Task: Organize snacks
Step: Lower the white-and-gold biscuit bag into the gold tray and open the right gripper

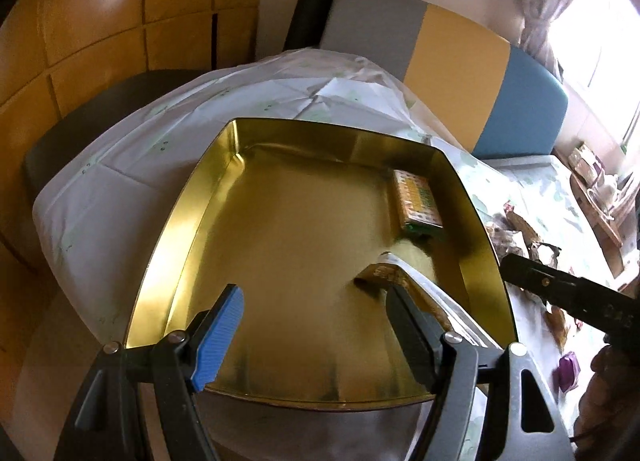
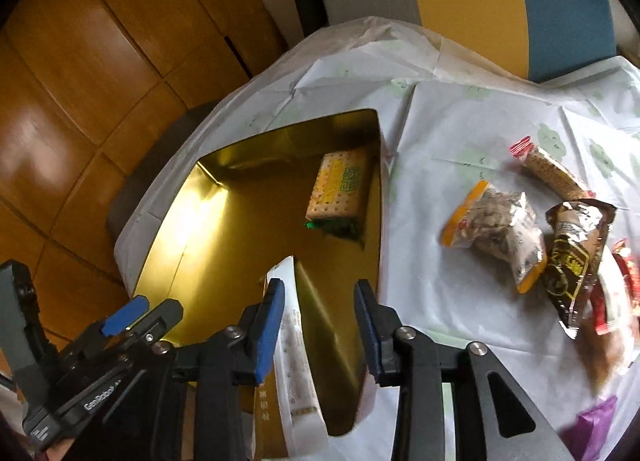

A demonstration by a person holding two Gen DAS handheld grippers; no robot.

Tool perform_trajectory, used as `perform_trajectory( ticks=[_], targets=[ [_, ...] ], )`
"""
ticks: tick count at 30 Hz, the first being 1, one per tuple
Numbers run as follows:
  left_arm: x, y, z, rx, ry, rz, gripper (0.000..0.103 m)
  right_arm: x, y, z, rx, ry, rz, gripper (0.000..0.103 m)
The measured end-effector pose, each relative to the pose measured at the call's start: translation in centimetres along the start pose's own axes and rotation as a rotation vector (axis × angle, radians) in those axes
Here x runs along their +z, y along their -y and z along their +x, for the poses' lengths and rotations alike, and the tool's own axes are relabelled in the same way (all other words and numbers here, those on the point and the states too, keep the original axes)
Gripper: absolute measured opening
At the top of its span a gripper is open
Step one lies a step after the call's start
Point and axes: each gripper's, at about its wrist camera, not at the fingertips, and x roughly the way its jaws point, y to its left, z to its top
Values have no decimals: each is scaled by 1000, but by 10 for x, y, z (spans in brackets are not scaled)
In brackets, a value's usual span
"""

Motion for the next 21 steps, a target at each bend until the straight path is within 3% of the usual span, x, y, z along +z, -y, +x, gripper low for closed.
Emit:
perform_trajectory(
  ticks=[3, 8, 9, 10, 13, 17, 21],
  targets=[
    [-2, 2, -3, -5, 0, -3, 75, -3, 1, -10, -1, 14, -7, 46],
    [0, 2, -6, 7, 10, -2, 75, -13, -15, -22, 86, -23, -98, 46],
    [1, 3, -7, 9, 11, 2, 75, -14, -21, -22, 93, -32, -133, 42],
    [0, 3, -7, 14, 12, 4, 75, -16, -28, -18, 98, -44, -170, 30],
    [1, 1, -7, 17, 12, 3, 75, -21, -46, -3, 115, -105, -247, 19],
    [1, -1, -6, 22, 11, 1, 75, -24, -50, 33, 46, -200, -284, 16],
    [1, 0, -5, 26, 11, 7, 75, -12, -41, 45, -13, -192, -276, 15]
  ],
)
